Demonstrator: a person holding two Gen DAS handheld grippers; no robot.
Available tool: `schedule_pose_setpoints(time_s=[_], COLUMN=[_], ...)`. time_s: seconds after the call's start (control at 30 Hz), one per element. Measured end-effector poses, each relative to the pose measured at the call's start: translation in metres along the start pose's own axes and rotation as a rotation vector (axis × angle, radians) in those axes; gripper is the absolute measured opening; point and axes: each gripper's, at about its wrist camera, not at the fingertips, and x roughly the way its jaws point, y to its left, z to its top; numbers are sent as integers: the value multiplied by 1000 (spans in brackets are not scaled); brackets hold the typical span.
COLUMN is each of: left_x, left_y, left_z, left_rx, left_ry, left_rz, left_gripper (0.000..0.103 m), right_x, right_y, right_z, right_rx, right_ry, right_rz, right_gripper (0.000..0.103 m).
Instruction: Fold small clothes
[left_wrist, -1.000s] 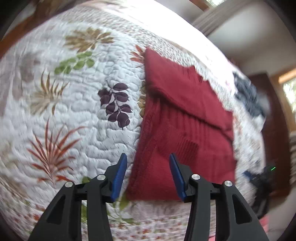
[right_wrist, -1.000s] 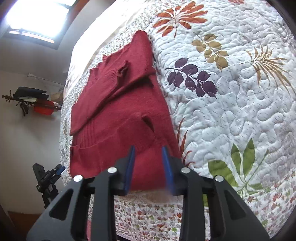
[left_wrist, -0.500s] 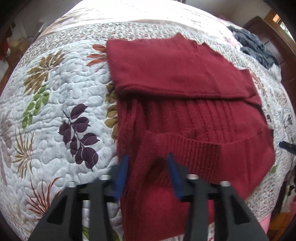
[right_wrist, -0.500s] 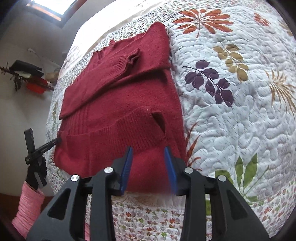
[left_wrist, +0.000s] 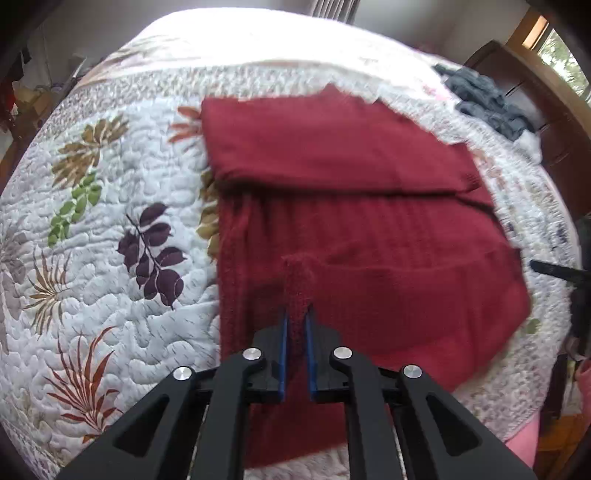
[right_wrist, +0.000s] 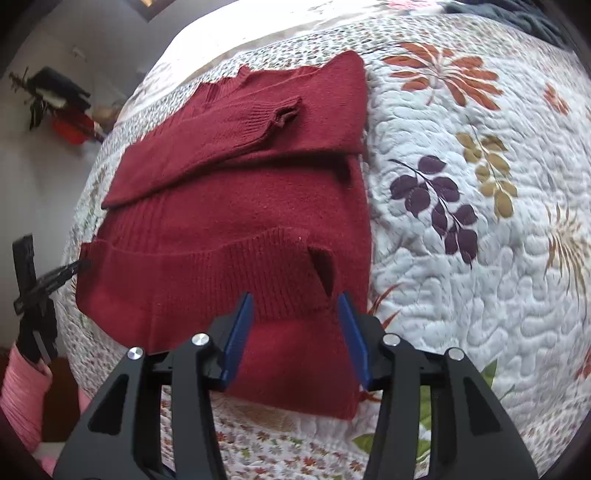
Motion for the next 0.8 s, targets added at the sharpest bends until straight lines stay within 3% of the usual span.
schedule_pose_setpoints(time_s=[0.13,0.3,0.4,0.47,0.5,0.67,0.8], left_x=[23,36,36,33,31,11,11], left_y=[5,2,1,-5,-8,-11,-9], left_z=[7,11,11,9,9,2,-7], left_rx=[-30,-30,-25,-19,-14,-25,-24], left_ry=[40,58,52,41,32,-25,-16], left_rz=[19,16,17,17,20,-19,-2], left_gripper=[20,23,15,9,8,8,8], right_x=[15,41,48,48,46,22,15], right_y=[4,3,4,5,6,11,7], right_z=[9,16,16,15,13,1,-6], right_rx=[-56,-83,-94,-88,-87,-108,-92], right_ry=[26,77,87,83,77,27,27], right_rz=[-53,-85,-93,-71,-69,-47,-44], right_gripper=[59,58,35,10,6,5,5])
